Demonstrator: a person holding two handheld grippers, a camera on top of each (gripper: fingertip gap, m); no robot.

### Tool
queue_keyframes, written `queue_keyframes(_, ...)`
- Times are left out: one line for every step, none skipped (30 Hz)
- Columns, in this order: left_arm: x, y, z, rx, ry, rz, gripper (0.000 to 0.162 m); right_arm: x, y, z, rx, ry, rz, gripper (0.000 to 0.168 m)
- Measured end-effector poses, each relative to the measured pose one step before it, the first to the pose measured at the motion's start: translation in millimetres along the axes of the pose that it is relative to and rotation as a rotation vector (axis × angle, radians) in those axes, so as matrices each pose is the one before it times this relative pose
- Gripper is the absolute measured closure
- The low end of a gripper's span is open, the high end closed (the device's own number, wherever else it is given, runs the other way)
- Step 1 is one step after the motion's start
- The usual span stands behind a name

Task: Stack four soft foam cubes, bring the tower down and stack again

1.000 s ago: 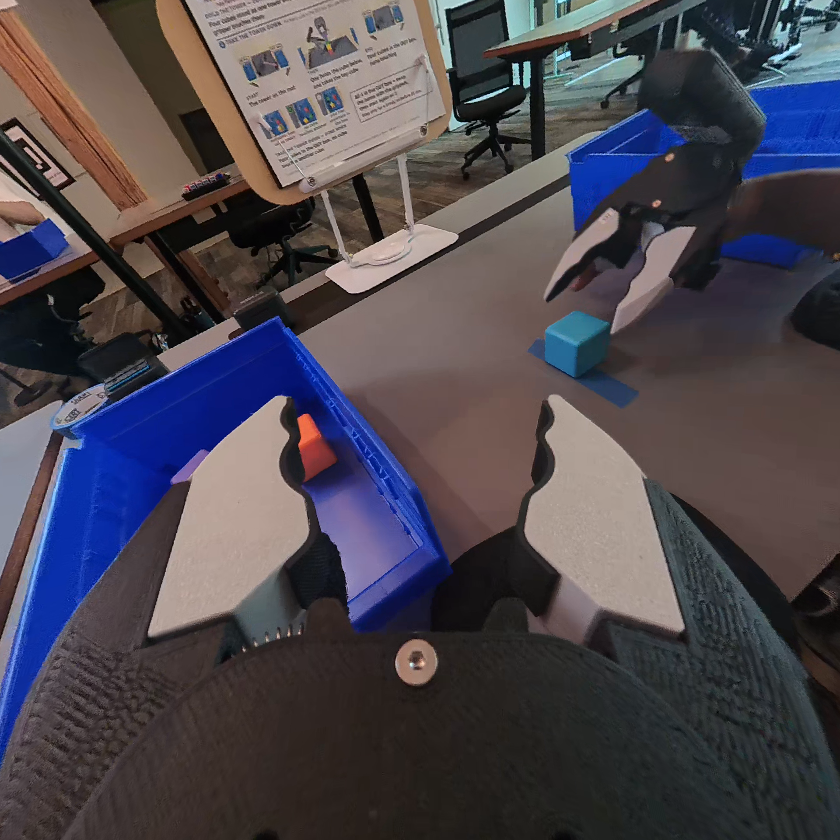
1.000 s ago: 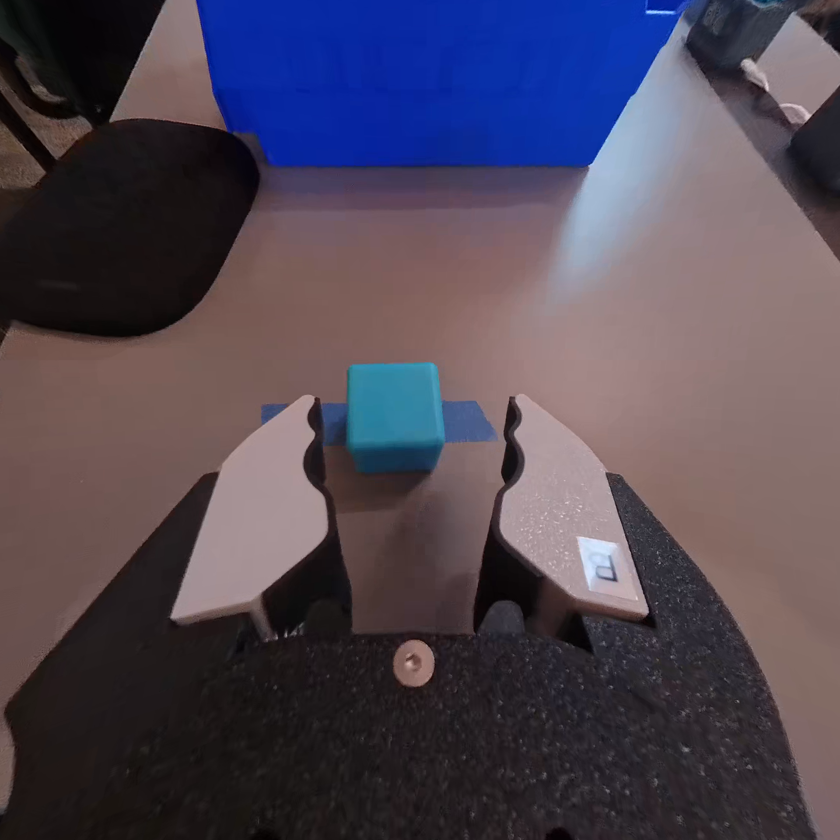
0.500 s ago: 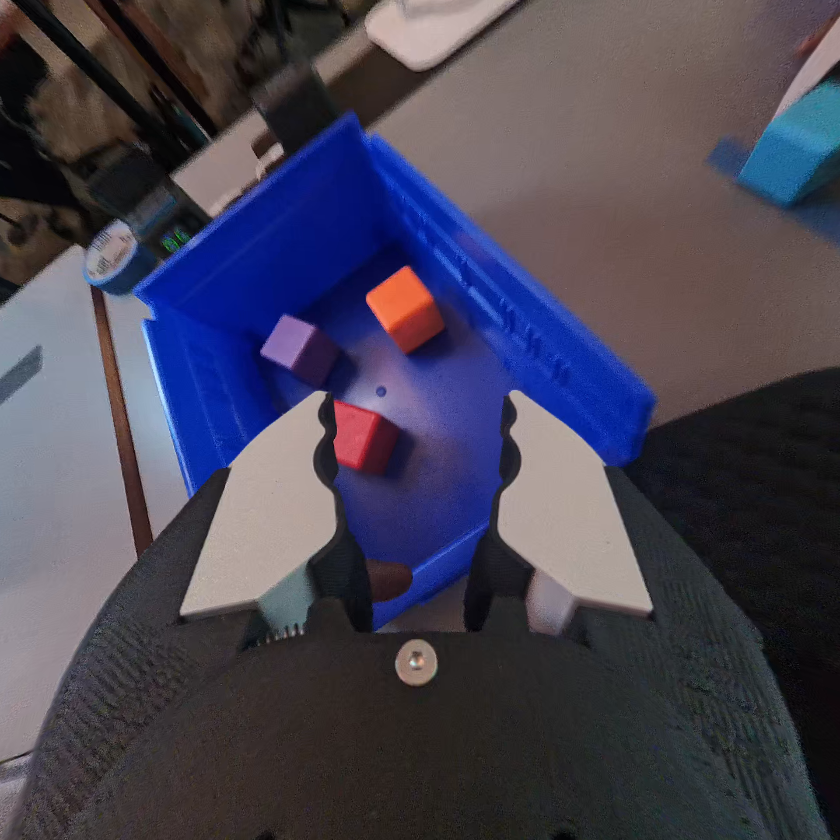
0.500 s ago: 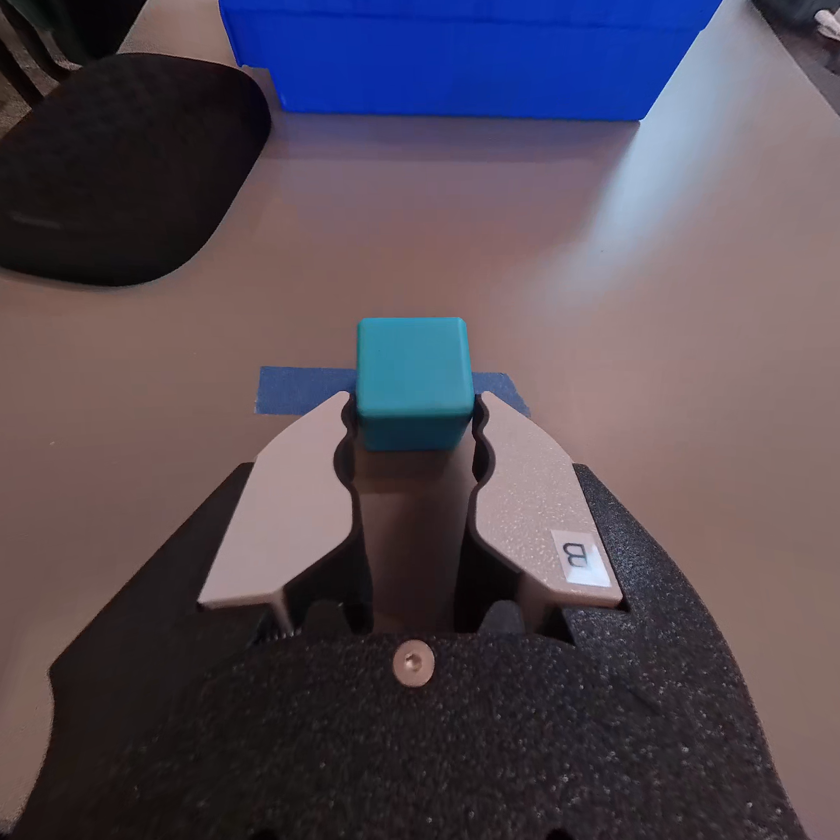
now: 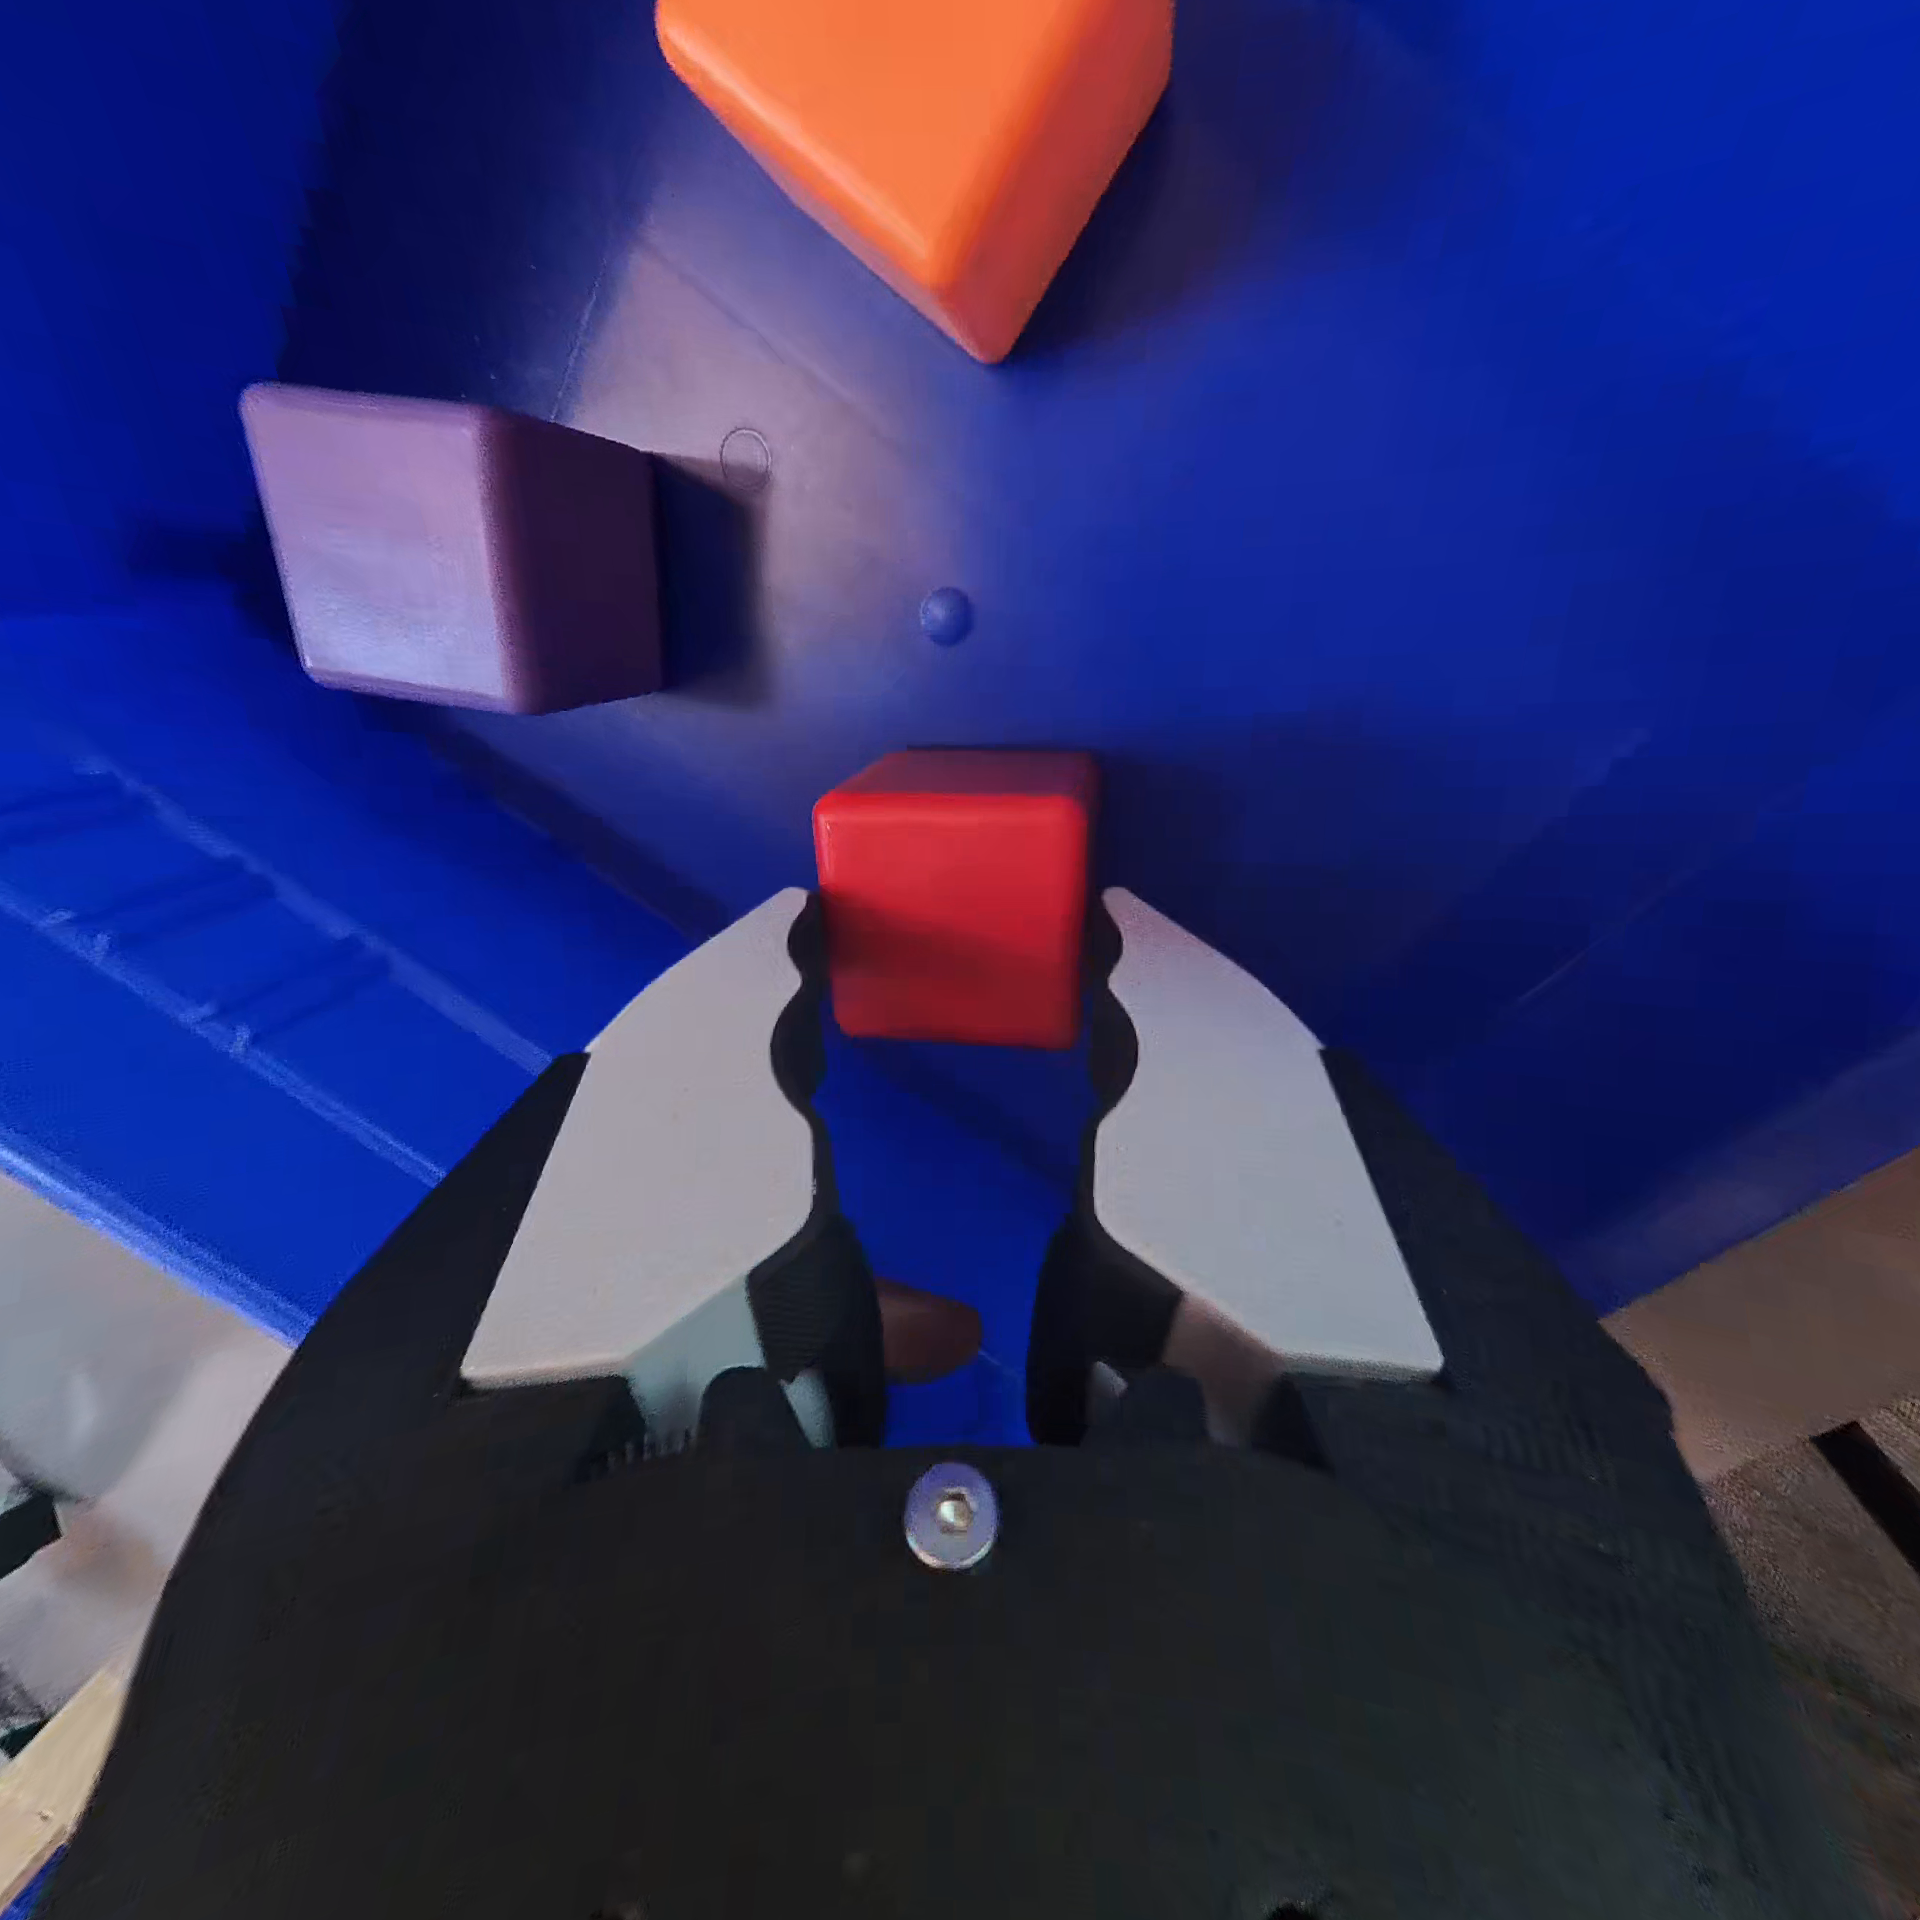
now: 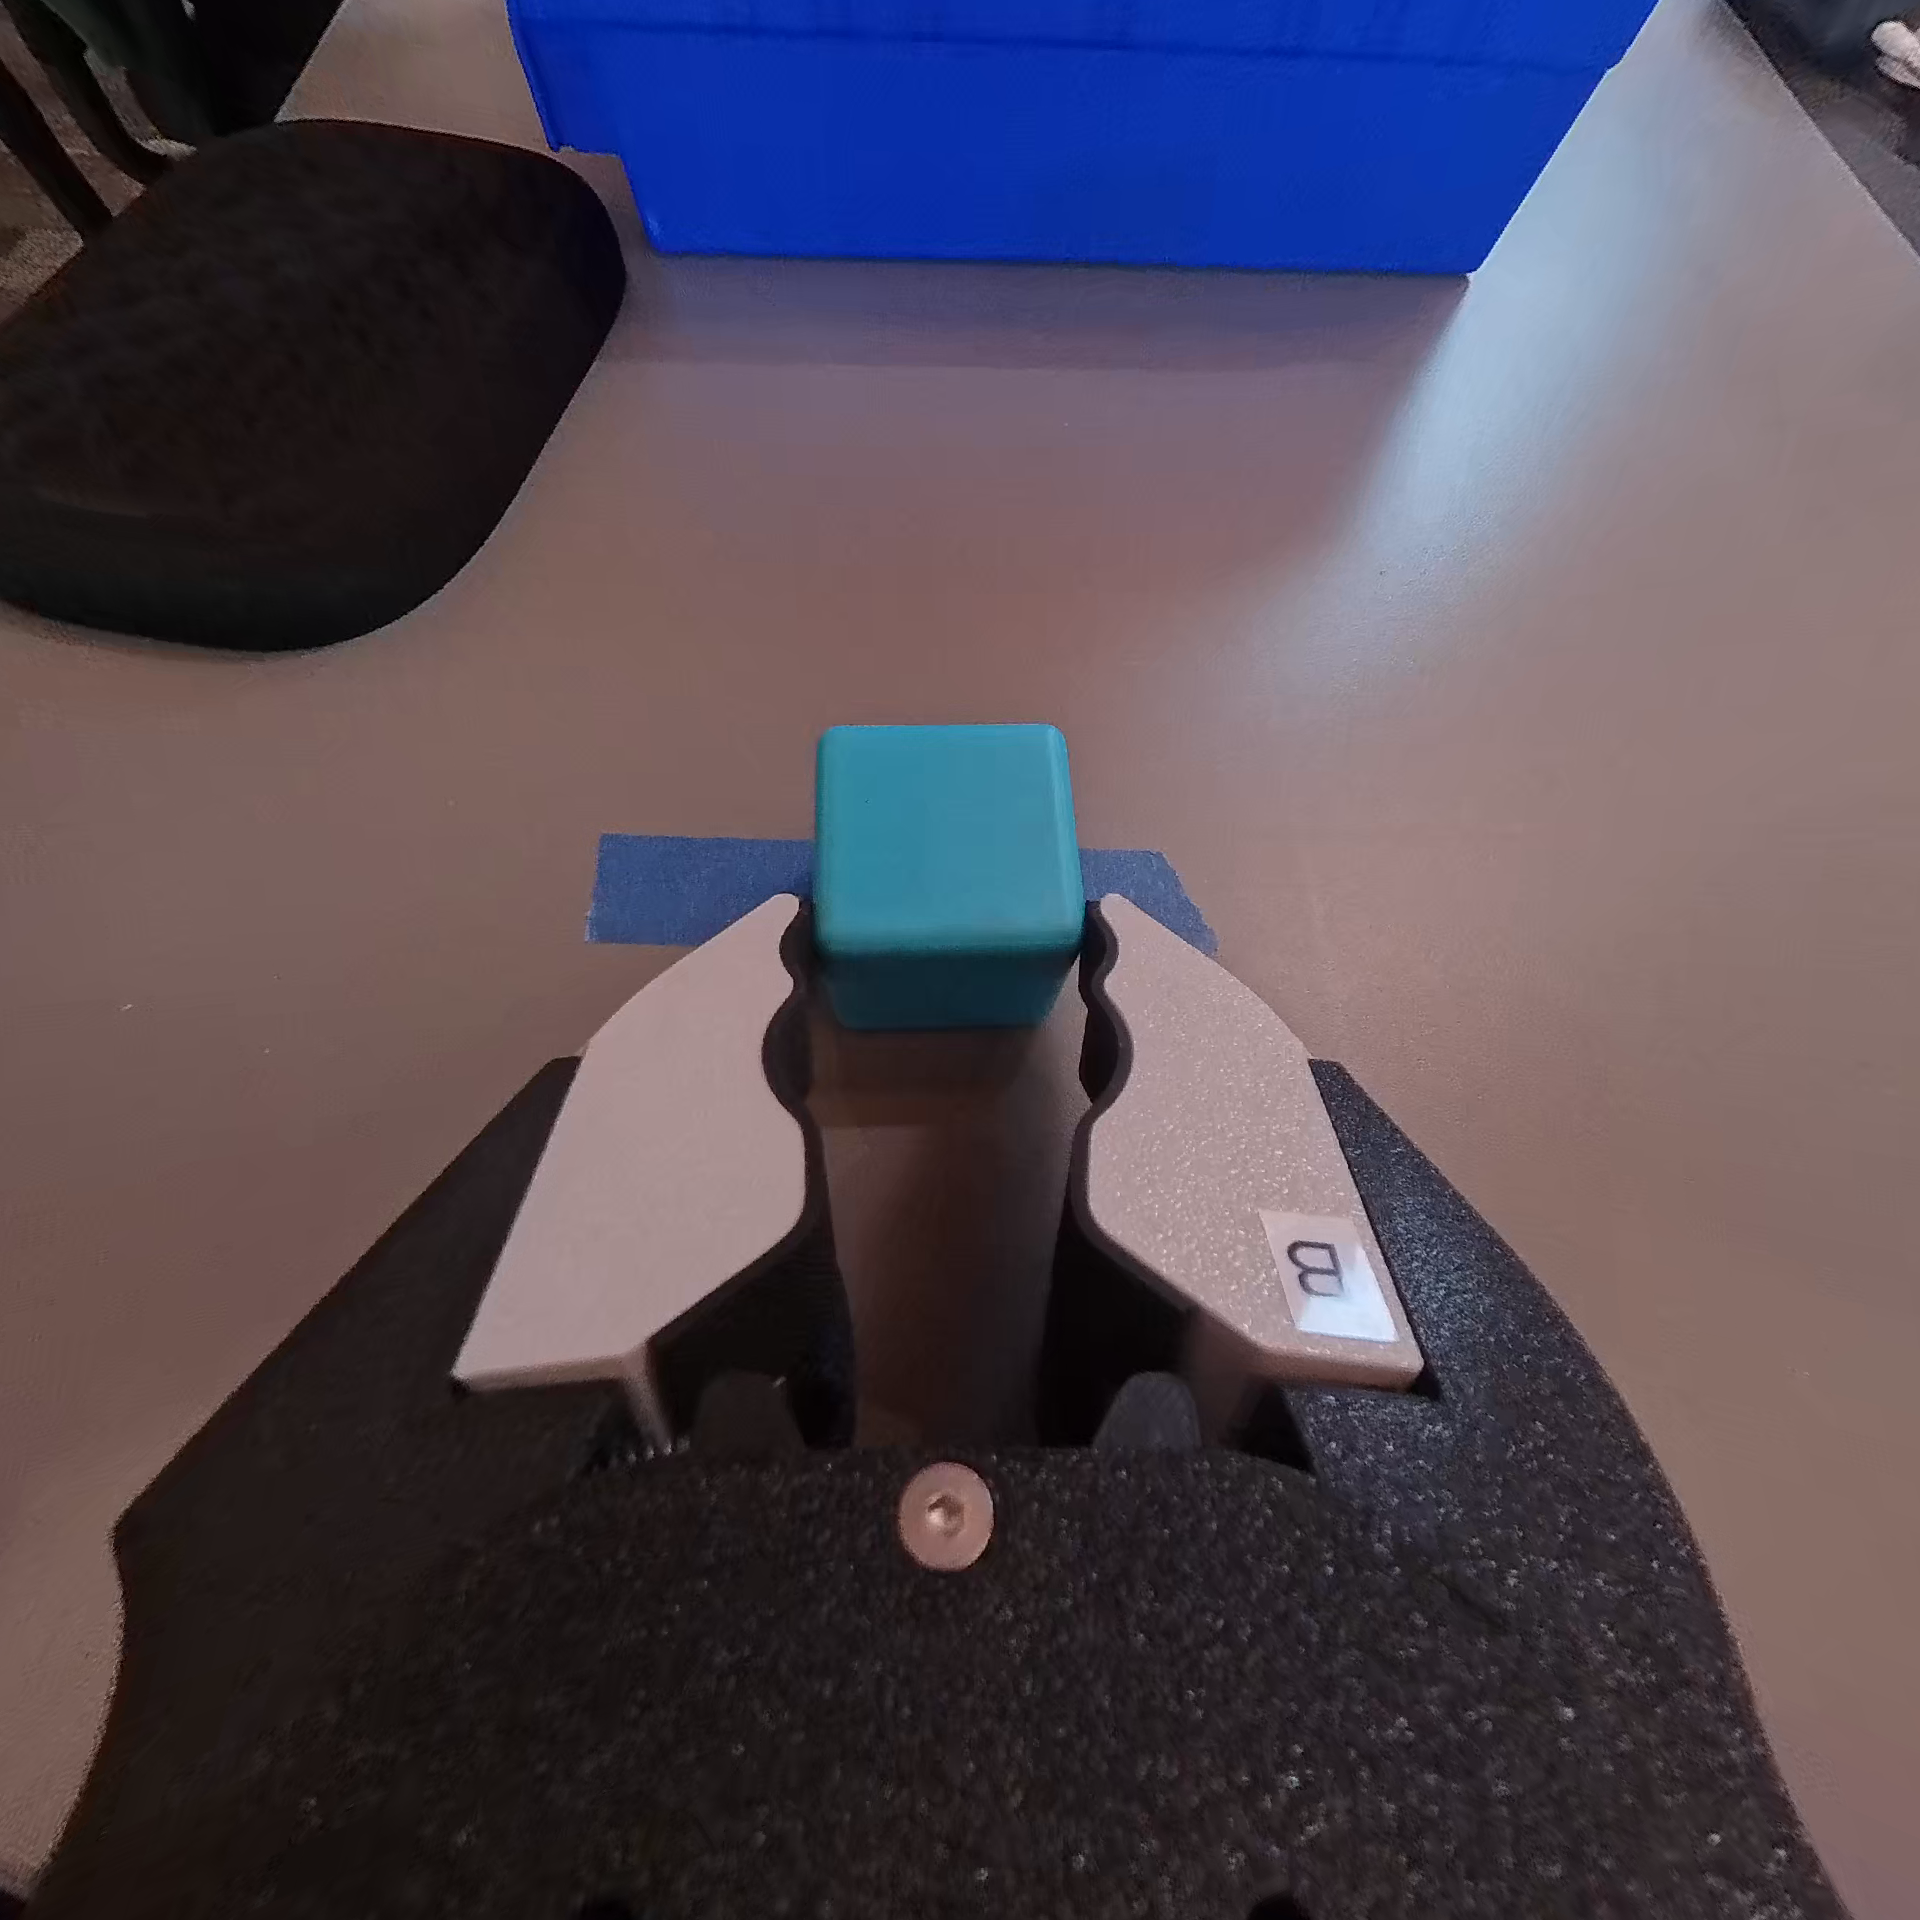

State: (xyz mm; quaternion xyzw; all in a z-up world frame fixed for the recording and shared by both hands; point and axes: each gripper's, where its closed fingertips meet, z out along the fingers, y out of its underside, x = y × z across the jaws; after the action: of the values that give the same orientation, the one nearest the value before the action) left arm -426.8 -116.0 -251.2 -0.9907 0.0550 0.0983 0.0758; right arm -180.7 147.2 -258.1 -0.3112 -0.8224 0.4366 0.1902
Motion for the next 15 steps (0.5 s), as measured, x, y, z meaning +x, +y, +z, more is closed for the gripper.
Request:
queue_keyframes(-1.02, -1.66, -2.21, 0.0121, -0.0061, 0.0019, 0.113, 0.04, -0.02, 0.05, -0.0001, -0.0009, 0.0008, 0.120)
queue_keyframes(-0.38, -3.05, -4.50, 0.0180, -0.0078, 0.0160, 0.113, -0.02, -0.02, 0.05, -0.0001, -0.0005, 0.0004, 0.120)
queue_keyframes(0.71, -4.98, -7.20, 0.0238, -0.0013, 0.0154, 0.114, 0.00, 0.01, -0.01, -0.0001, 0.0000, 0.0000, 0.120)
queue_keyframes(1.03, -7.45, -9.95, 0.0224, 0.0002, 0.0082, 0.114, 0.10, -0.02, 0.05, 0.0000, -0.0006, 0.0005, 0.120)
queue_keyframes(1.32, -10.45, -12.05, 0.0197, -0.0016, 0.0099, 0.114, -0.05, 0.06, 0.11, -0.0001, -0.0014, 0.0012, 0.120)
queue_keyframes(1.83, -13.59, -13.09, 0.0185, -0.0044, 0.0154, 0.114, 0.05, -0.01, 0.05, -0.0001, -0.0009, 0.0008, 0.120)
queue_keyframes(2.47, -16.15, -13.21, 0.0141, -0.0062, 0.0159, 0.114, 0.02, -0.03, 0.05, -0.0001, 0.0004, -0.0004, 0.120)
queue_keyframes(3.50, -18.18, -12.56, 0.0091, -0.0065, 0.0142, 0.114, 0.01, 0.00, 0.00, -0.0001, 0.0015, -0.0014, 0.120)
queue_keyframes(5.42, -20.09, -11.16, 0.0090, -0.0011, 0.0165, 0.114, 0.08, 0.00, 0.17, -0.0001, 0.0019, -0.0016, 0.120)
queue_keyframes(7.73, -21.55, -8.97, 0.0129, 0.0061, 0.0171, 0.114, 0.07, -0.01, 0.00, 0.0000, 0.0018, -0.0016, 0.120)
queue_keyframes(9.26, -22.93, -5.73, 0.0162, 0.0111, 0.0266, 0.114, 0.05, -0.04, 0.06, -0.0001, 0.0013, -0.0012, 0.120)
queue_keyframes(10.75, -24.77, -1.75, 0.0269, 0.0155, 0.0413, 0.114, 0.09, -0.07, 0.11, 0.0000, 0.0005, -0.0003, 0.120)
queue_keyframes(11.77, -25.46, 2.21, 0.0325, 0.0222, 0.0510, 0.114, 0.04, 0.06, 0.11, -0.0001, -0.0001, 0.0003, 0.120)
queue_keyframes(12.06, -24.08, 6.50, 0.0268, 0.0295, 0.0507, 0.114, 0.03, -0.03, 0.06, 0.0000, -0.0001, 0.0005, 0.120)
queue_keyframes(11.76, -21.33, 9.97, 0.0143, 0.0355, 0.0506, 0.114, 0.07, -0.03, 0.06, 0.0000, 0.0003, 0.0005, 0.120)
